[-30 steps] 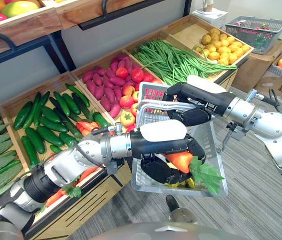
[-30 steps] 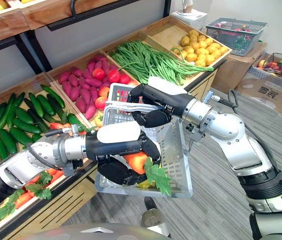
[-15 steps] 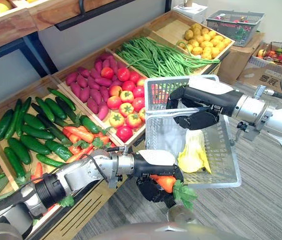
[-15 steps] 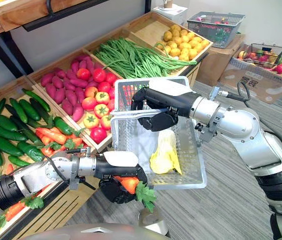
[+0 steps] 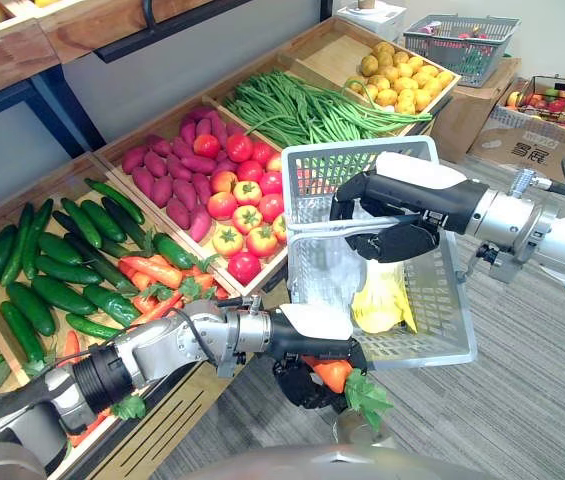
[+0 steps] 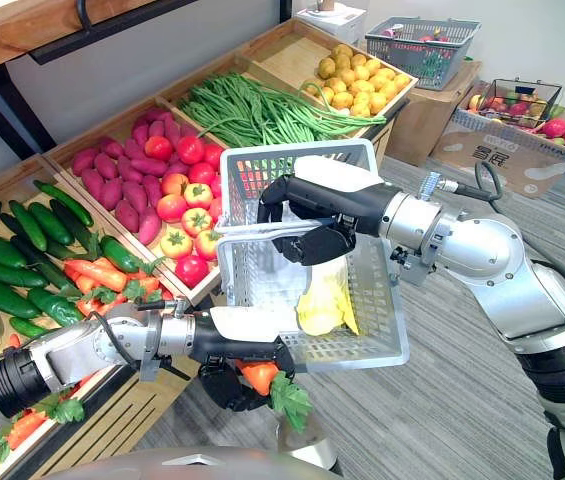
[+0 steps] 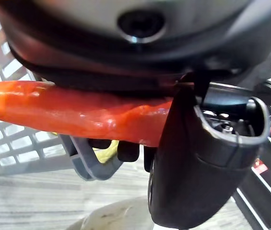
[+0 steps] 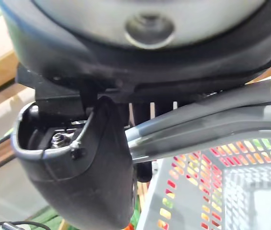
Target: Pick vegetable in the basket
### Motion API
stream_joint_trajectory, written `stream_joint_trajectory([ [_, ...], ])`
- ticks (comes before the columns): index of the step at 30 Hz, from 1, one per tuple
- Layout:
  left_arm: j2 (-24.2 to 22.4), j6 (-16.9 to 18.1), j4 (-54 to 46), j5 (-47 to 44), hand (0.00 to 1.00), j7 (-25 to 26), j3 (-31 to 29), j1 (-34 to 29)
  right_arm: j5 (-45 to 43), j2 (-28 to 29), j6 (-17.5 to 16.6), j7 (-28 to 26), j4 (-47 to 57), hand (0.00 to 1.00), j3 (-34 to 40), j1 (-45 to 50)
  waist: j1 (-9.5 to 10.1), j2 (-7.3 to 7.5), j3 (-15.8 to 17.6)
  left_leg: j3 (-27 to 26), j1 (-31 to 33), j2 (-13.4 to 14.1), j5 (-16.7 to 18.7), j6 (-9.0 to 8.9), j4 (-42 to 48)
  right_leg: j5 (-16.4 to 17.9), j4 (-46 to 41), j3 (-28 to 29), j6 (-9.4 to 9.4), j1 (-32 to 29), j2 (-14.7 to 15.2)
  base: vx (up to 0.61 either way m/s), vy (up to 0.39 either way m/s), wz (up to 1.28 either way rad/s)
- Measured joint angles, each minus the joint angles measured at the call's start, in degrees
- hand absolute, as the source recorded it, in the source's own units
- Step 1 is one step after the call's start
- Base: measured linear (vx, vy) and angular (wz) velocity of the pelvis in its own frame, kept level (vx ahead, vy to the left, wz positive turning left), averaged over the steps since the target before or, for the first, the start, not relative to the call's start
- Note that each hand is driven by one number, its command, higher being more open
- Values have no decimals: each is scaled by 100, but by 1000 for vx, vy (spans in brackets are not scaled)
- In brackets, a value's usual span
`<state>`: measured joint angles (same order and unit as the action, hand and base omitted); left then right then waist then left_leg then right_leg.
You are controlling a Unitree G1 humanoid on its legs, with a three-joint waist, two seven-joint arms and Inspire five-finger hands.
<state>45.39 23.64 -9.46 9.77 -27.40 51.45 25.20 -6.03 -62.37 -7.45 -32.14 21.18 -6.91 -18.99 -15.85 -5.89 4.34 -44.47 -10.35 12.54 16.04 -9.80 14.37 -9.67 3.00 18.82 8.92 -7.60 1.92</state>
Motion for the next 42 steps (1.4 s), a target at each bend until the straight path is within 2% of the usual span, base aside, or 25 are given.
stream_joint_trajectory([
  [5,-195,3,-1,297,0,399,-63,834,-133,26,2,8,6,0,26,-3,23,-18,-9,80,60,12,1,-1,41,0,-5,-73,0,3,16,-25,-58,7],
  [9,-411,90,-7,649,0,787,-228,1197,-302,41,63,12,14,0,39,-8,12,-69,-15,124,75,11,1,-1,50,0,-5,-113,0,15,15,-19,-56,5],
  [13,-420,141,-7,895,0,819,-232,1328,-431,95,68,20,132,0,76,-9,13,-114,-18,144,64,11,1,-1,52,0,-4,-124,0,43,19,-18,-46,2],
  [25,-504,282,-9,912,0,799,-256,1333,-511,194,83,44,230,0,80,-11,93,-116,-20,163,31,10,0,2,55,0,-6,-131,0,80,50,-26,-51,1],
  [26,-504,282,-8,911,100,792,-265,1333,-537,194,83,45,230,0,83,-11,107,-116,-20,163,31,9,0,2,53,0,-6,-131,0,79,50,-5,-45,0],
  [42,-500,249,-5,793,100,719,-296,1331,-574,162,85,44,376,0,82,-164,143,-100,-28,214,62,2,-6,12,47,0,1,-187,1,79,71,-4,-16,1],
])
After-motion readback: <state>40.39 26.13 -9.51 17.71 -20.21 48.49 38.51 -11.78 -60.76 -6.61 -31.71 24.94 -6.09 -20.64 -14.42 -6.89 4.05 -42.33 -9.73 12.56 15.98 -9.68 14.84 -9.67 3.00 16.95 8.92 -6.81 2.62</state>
